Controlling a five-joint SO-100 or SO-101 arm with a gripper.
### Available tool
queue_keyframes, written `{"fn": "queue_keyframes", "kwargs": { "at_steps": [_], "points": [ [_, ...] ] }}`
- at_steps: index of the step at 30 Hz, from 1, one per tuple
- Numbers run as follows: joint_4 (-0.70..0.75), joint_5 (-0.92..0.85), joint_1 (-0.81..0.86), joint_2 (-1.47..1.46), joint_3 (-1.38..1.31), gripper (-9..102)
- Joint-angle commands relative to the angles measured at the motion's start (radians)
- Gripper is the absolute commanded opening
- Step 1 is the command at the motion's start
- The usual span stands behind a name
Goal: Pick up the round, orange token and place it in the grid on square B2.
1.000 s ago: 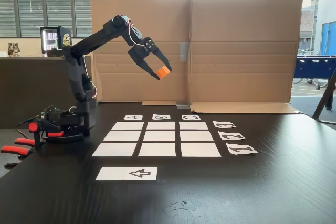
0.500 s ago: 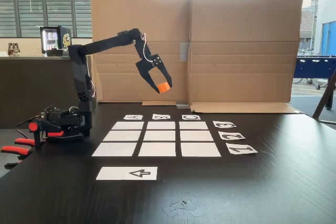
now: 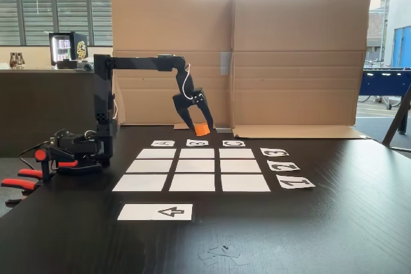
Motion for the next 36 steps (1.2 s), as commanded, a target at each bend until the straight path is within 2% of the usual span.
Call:
{"fn": "queue_keyframes", "kwargs": {
  "at_steps": [1, 14, 36],
  "points": [
    [-0.028, 0.051, 0.034, 0.012, 0.049, -1],
    [-0.029, 0.100, 0.069, -0.018, 0.137, -1],
    [-0.121, 0.127, 0.052, -0.199, 0.101, -1]
  ]
}}
